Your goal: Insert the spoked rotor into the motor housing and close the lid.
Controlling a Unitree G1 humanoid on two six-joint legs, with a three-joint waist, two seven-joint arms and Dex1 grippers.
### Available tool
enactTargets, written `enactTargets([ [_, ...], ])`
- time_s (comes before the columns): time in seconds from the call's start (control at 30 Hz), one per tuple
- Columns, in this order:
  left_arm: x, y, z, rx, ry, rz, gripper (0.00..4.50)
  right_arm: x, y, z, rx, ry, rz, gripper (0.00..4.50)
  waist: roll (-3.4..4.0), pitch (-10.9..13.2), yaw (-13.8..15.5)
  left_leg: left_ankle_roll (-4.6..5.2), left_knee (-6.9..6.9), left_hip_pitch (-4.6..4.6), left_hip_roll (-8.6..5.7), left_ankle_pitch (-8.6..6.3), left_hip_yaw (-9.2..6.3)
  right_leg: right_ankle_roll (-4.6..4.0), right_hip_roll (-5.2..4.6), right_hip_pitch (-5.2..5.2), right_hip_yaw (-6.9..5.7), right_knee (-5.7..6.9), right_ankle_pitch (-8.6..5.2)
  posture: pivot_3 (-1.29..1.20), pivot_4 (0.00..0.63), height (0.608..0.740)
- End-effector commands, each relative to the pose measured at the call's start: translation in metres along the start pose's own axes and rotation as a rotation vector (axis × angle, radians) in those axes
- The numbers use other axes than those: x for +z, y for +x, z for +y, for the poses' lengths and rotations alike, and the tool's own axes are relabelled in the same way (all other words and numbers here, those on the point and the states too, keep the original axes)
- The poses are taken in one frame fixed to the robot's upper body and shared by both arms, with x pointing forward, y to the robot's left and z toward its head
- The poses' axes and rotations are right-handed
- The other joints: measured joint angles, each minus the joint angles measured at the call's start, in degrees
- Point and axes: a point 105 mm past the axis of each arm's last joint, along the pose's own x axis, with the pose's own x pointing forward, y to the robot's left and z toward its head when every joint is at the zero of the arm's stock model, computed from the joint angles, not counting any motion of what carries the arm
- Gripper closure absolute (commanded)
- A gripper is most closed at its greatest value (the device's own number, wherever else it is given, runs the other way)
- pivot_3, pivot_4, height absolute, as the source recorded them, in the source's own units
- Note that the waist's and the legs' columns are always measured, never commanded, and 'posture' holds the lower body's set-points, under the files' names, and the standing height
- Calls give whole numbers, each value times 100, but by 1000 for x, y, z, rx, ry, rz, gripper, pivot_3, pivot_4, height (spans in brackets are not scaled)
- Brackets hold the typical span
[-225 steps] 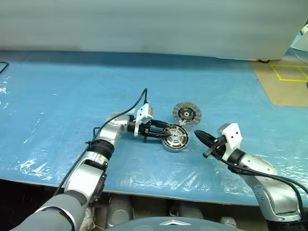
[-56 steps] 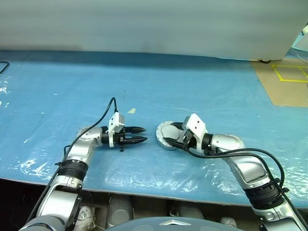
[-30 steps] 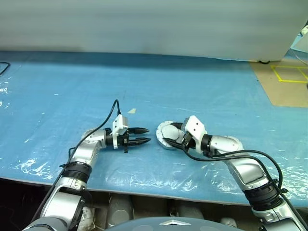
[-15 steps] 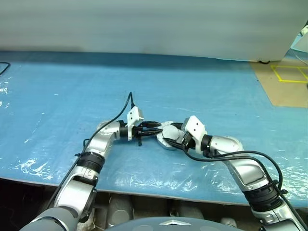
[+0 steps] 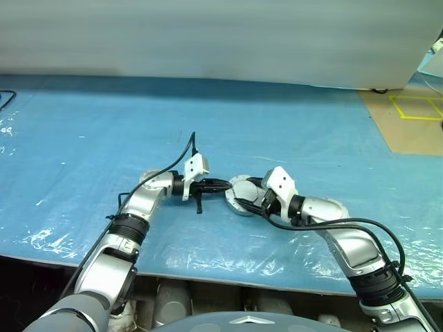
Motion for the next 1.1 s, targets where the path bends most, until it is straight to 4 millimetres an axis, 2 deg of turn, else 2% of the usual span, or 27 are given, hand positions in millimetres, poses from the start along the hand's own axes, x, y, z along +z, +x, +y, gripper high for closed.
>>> enactTargets([
  [0.03,-15,2,-6,-22,-18,71,4500,-5,-3,7,33,72,5,137,0,0,1,0,-1,0,0,0,0,0,0,0,0,0,0,0,150,740],
  [0.07,-15,2,-6,-22,-20,72,4500,-4,-3,5,19,73,-3,27,0,0,0,0,-1,0,0,0,0,0,0,0,0,0,0,0,150,740],
  [0.33,-15,5,-6,-28,-16,70,4500,14,-14,-3,-2,146,-125,27,0,0,7,0,-2,-2,0,0,1,0,-6,-2,2,-3,-1,0,150,740],
  [0.43,-15,6,-5,-29,-13,68,4500,14,-20,-13,-59,196,-146,27,0,0,8,0,-4,-4,0,0,1,1,-6,-4,2,-4,-1,0,150,740],
  [0.53,-16,6,-5,-27,-11,70,4500,5,-24,-22,-115,266,-119,27,0,1,9,0,-4,-6,-2,0,1,1,-6,-6,2,-4,-1,0,150,740],
  [0.6,-21,6,-6,-28,-11,82,4500,-11,-27,-22,-130,391,-73,27,0,1,12,0,-6,-5,-2,0,1,2,-7,-5,2,-5,-2,0,150,740],
  [0.7,-22,6,-7,-28,-14,79,4500,-21,-29,-14,-103,624,-65,27,1,0,16,0,-10,-4,-3,0,1,4,-7,-4,2,-8,-3,0,150,740],
  [0.9,-22,4,-4,-10,-2,67,4500,-14,-28,6,13,969,-157,27,4,0,16,-1,-17,-3,-2,0,1,4,-9,-5,2,-12,-5,0,150,740],
  [1.0,-20,3,-1,11,13,58,4500,-10,-26,6,25,1059,-206,874,4,1,9,-1,-21,-3,-1,0,2,5,-11,-7,2,-17,-6,0,150,740],
  [1.1,-20,1,1,27,20,60,4500,-6,-25,-1,4,1109,-250,1967,5,1,1,-2,-35,-6,-2,0,3,6,-11,-16,2,-19,-7,0,150,740],
])
